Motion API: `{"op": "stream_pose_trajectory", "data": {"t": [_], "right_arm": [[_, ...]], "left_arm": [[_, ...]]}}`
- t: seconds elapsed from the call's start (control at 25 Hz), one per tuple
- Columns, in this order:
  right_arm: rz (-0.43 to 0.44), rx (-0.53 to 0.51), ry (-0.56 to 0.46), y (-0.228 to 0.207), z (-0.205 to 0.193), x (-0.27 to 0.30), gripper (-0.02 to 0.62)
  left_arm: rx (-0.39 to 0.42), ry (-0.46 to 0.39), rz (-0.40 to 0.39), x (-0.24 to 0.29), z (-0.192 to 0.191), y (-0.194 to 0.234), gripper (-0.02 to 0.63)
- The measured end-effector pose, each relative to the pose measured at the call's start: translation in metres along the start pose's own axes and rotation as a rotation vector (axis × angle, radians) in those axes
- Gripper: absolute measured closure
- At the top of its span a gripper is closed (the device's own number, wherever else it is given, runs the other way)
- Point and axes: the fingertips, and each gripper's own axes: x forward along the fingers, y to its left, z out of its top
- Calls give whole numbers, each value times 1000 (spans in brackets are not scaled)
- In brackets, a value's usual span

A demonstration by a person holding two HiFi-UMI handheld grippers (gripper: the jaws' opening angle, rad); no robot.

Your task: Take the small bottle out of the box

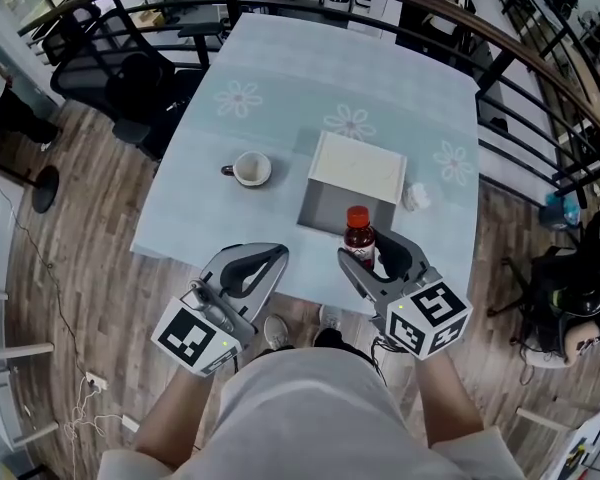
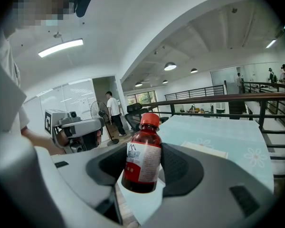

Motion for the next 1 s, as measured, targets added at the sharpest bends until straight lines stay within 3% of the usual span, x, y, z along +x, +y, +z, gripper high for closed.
{"op": "stream_pose_trajectory", "data": {"t": [1.0], "right_arm": [[11, 8, -6, -11, 0, -1, 356]], "left_arm": [[-22, 7, 1, 15, -9, 1, 600]]}}
